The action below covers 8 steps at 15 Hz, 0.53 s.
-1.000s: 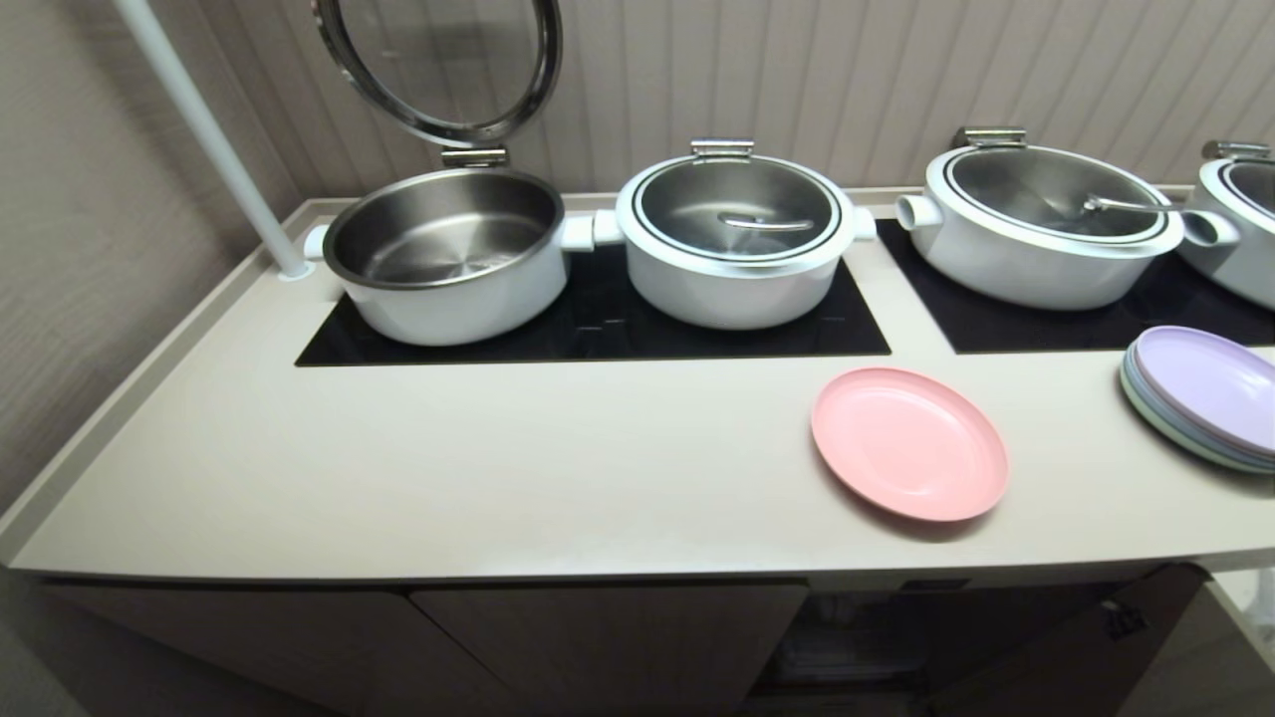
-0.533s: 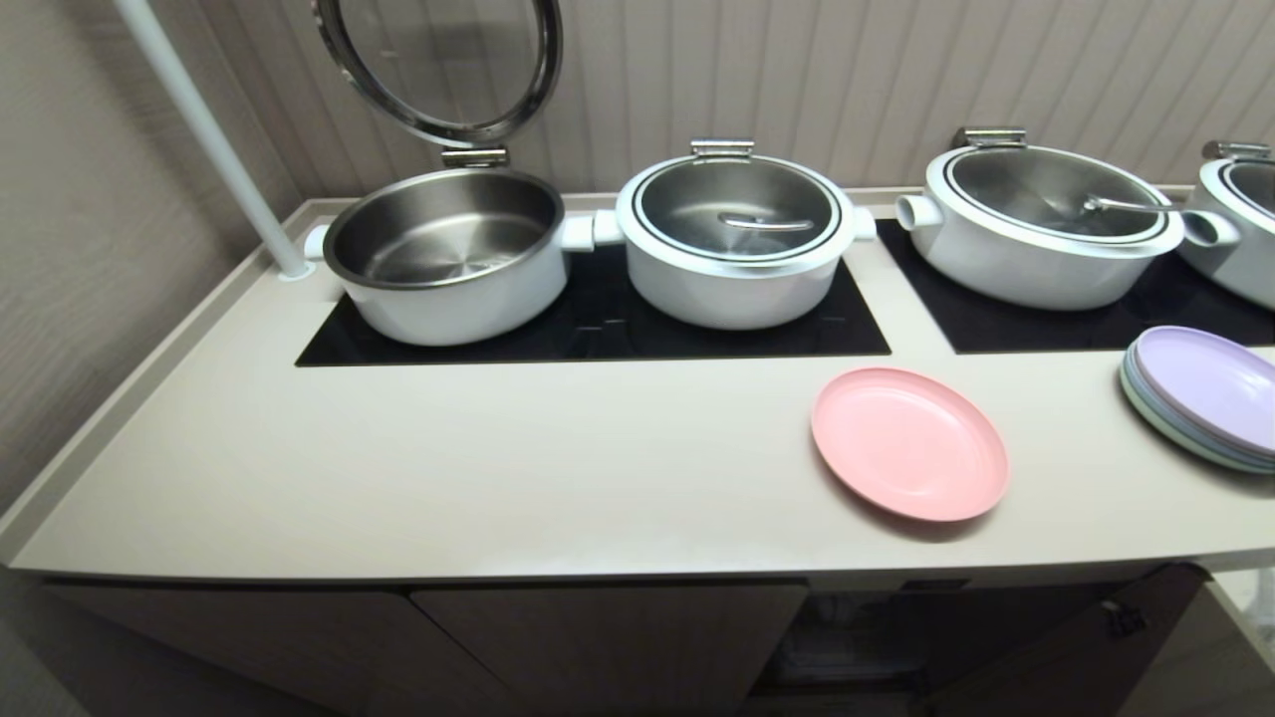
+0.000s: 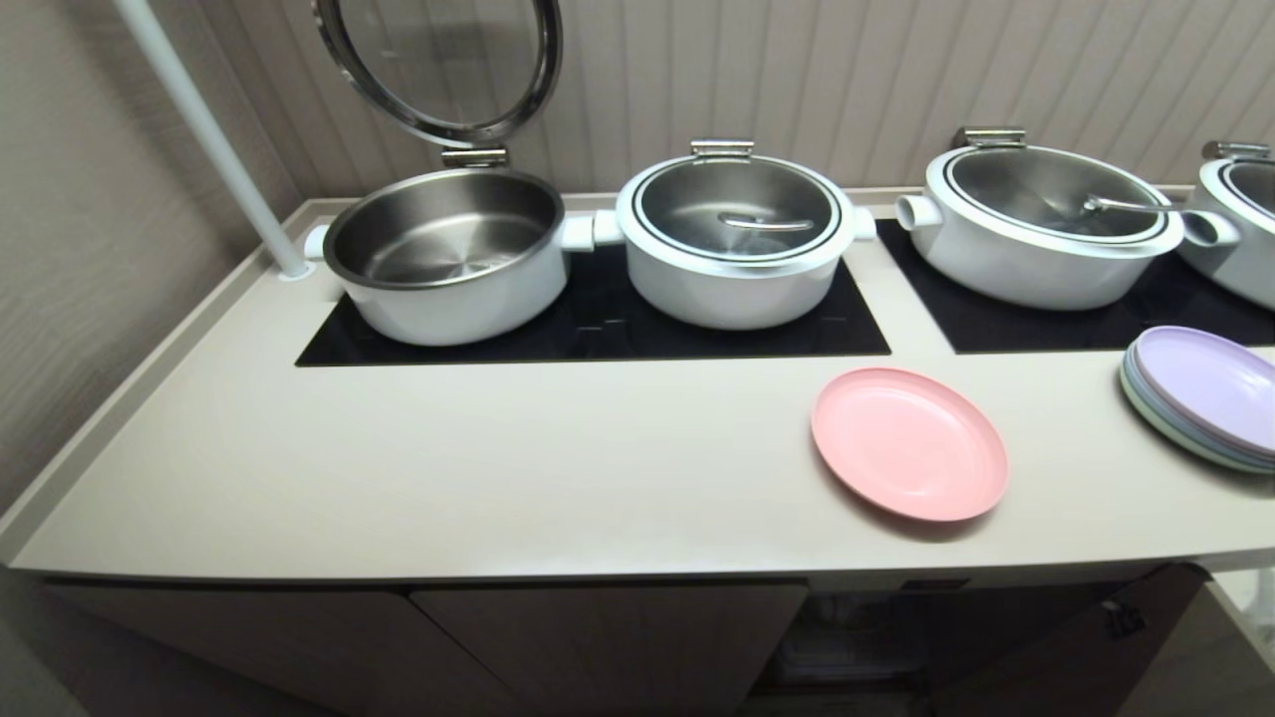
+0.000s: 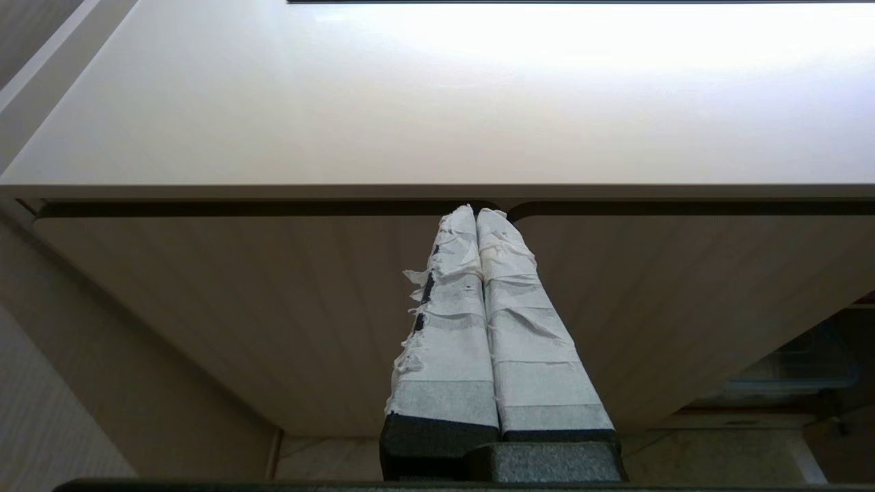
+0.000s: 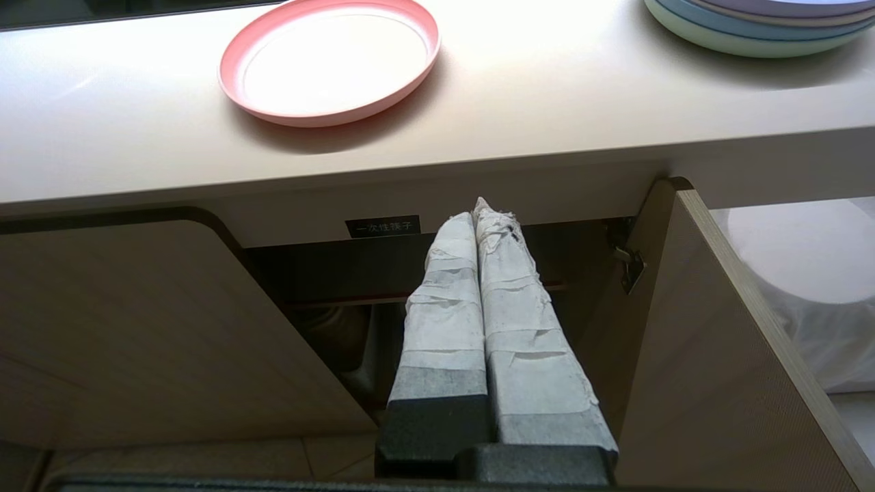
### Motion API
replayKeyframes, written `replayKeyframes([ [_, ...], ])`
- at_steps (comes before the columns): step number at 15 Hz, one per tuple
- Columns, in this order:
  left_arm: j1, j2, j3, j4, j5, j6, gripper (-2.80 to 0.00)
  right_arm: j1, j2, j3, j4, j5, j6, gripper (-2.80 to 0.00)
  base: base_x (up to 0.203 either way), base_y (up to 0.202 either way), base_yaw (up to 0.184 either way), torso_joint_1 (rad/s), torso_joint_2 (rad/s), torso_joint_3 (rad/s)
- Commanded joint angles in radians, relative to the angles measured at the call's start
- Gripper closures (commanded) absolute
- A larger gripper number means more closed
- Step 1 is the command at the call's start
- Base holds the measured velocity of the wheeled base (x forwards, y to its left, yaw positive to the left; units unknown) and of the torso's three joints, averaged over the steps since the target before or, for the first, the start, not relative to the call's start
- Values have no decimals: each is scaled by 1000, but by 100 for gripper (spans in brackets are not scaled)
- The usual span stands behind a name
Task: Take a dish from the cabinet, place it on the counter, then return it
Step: Pick up the plate from the table
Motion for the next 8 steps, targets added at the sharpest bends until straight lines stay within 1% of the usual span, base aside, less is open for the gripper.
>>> replayKeyframes([
  [1, 0, 0, 0, 0, 0, 0, 0, 0, 2, -1, -1, -2, 2, 0, 0, 0, 0, 0, 0, 0],
  [8, 0, 0, 0, 0, 0, 0, 0, 0, 2, -1, -1, -2, 2, 0, 0, 0, 0, 0, 0, 0],
])
